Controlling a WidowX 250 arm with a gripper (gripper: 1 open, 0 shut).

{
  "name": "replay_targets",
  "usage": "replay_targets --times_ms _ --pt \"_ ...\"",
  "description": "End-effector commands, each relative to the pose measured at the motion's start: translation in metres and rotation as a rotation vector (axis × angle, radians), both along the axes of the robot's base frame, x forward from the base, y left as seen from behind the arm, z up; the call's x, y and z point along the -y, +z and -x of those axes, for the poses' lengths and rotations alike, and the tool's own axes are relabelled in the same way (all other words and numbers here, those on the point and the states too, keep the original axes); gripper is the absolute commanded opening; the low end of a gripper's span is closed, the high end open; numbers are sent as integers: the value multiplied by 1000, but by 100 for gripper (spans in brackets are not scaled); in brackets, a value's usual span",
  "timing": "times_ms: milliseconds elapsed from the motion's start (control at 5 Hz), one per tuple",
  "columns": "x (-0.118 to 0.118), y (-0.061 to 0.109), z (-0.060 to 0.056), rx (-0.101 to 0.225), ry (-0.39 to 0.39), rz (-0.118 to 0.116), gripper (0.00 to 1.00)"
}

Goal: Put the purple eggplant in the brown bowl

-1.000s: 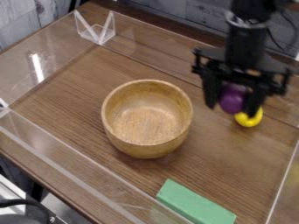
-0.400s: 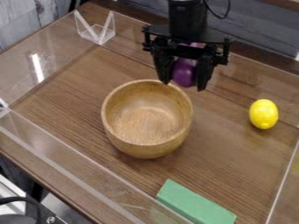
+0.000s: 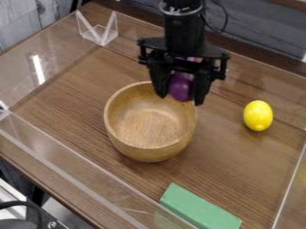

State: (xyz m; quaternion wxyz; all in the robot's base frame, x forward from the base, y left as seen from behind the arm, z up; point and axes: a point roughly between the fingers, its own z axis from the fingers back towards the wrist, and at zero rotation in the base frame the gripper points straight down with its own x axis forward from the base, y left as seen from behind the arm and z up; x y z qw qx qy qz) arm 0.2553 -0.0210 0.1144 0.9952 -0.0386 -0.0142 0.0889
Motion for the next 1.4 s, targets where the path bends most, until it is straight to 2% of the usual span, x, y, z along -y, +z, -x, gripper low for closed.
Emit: replay_targets --times_ms 0,1200 --pt "-1 12 -2 64 -5 -3 0" --pt "-11 -11 0 42 24 -22 0"
